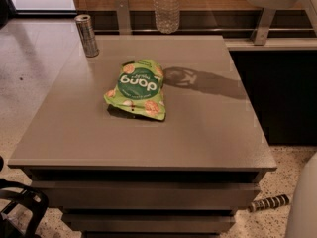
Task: Move water bottle near redbull can
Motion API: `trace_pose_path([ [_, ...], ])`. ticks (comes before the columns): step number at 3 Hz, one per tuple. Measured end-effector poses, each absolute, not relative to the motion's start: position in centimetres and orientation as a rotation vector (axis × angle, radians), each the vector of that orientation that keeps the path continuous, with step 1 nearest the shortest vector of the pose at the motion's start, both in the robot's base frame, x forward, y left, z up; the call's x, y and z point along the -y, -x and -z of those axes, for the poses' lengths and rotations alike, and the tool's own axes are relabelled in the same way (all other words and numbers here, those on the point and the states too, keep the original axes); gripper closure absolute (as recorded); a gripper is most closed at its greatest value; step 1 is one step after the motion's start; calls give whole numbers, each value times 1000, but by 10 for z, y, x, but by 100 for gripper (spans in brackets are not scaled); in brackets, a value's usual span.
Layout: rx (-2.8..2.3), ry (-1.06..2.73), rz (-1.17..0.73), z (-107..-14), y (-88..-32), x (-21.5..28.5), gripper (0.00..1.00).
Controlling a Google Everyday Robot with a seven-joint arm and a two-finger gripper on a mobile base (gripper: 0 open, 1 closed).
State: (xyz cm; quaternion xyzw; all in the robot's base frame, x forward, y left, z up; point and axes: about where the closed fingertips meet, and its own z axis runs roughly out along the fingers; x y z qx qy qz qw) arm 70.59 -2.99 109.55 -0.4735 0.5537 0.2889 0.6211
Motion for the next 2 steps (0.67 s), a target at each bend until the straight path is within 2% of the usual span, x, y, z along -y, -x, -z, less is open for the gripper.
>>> trace_pose_path([
  [2, -1265, 1104, -702, -1085, -730, 2, 100],
])
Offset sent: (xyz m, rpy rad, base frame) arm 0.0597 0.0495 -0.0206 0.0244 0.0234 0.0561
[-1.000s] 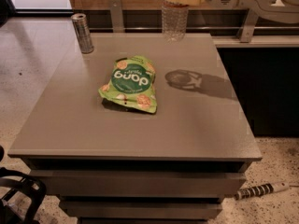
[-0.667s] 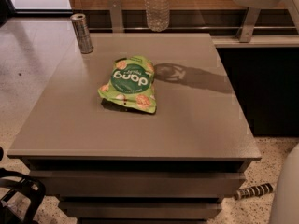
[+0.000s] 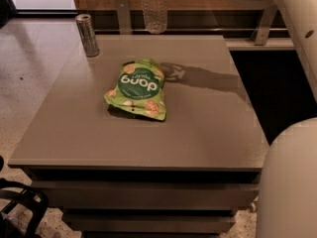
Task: Move water bottle near redbull can
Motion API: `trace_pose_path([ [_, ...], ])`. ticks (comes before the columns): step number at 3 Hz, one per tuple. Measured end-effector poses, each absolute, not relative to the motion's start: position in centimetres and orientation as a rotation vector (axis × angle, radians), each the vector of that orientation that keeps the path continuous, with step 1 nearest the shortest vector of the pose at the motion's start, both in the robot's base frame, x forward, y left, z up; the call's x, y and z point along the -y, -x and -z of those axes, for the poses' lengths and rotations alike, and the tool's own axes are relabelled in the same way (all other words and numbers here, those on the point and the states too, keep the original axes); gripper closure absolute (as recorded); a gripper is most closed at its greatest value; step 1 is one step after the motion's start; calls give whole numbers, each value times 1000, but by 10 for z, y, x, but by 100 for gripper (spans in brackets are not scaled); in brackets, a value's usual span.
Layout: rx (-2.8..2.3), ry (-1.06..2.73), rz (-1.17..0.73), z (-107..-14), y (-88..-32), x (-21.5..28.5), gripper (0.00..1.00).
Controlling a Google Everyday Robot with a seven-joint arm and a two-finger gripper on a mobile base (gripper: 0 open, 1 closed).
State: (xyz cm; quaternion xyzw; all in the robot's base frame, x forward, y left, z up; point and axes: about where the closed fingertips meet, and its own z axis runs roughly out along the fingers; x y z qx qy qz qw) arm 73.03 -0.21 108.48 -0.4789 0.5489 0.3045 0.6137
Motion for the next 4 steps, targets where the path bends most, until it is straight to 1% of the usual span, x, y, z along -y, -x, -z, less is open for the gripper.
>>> trace_pose_path([
  [2, -1313, 1080, -703, -1065, -760, -21, 100],
  [3, -1361, 1123, -708, -1053, -771, -41, 100],
  [4, -1399, 1178, -753, -1036, -782, -72, 100],
])
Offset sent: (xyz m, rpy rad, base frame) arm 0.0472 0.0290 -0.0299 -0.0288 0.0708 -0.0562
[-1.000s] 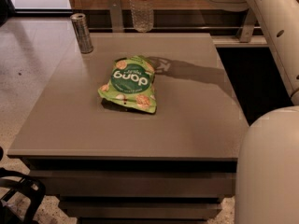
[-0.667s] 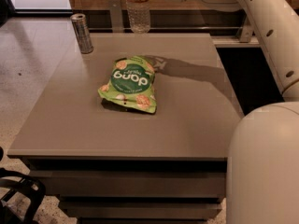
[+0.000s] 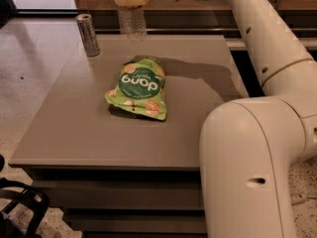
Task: Move water bottle near redbull can
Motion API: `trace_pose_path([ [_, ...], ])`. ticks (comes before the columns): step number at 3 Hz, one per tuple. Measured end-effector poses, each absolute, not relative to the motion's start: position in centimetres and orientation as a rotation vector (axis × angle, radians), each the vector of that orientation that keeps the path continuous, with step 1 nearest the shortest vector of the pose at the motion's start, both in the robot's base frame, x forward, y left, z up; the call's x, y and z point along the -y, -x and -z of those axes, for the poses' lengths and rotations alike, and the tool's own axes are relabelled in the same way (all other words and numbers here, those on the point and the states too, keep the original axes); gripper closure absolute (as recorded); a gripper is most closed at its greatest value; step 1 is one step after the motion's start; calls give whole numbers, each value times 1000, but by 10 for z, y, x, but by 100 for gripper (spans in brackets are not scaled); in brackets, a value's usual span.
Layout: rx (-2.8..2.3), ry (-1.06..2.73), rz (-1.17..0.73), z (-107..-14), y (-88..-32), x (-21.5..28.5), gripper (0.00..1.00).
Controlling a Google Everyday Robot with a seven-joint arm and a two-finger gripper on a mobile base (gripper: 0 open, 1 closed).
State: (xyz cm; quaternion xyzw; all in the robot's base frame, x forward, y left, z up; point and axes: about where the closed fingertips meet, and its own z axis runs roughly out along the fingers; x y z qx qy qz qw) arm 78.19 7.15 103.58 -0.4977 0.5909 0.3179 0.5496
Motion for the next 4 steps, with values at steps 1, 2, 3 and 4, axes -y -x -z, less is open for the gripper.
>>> trace_pose_path([
  [1, -1412, 1203, -797, -1024, -789, -90, 100],
  [2, -1423, 1198, -836, -1014, -794, -99, 100],
  [3, -1449, 1187, -854, -1002, -800, -105, 100],
  [4, -1480, 1166, -855, -989, -810, -109, 100],
])
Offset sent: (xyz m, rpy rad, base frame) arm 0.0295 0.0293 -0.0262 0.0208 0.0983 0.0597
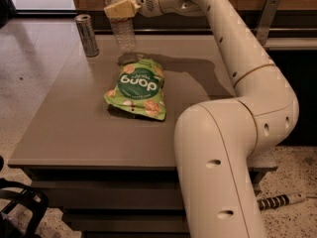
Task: Move water bottle near redbull can
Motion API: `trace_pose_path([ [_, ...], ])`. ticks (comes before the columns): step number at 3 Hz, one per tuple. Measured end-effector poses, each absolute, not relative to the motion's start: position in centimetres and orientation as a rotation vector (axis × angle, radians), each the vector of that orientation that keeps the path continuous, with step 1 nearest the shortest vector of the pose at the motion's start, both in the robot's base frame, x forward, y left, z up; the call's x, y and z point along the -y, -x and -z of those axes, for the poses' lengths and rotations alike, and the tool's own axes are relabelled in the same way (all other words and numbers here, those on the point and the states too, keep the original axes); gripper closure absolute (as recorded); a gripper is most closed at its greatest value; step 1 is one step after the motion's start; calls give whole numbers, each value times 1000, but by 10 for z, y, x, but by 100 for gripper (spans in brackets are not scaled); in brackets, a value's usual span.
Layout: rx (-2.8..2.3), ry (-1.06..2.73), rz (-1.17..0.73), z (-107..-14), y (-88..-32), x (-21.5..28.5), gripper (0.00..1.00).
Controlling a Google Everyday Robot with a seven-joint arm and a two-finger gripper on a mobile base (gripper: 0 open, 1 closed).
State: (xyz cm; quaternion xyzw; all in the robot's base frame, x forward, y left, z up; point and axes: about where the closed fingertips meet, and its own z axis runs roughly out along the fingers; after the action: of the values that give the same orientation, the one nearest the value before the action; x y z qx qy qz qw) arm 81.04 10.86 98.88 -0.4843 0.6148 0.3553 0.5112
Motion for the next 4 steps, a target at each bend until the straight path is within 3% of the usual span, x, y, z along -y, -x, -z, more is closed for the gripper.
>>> trace_pose_path([
  [4, -1431, 1103, -767, -960, -837, -120, 100],
])
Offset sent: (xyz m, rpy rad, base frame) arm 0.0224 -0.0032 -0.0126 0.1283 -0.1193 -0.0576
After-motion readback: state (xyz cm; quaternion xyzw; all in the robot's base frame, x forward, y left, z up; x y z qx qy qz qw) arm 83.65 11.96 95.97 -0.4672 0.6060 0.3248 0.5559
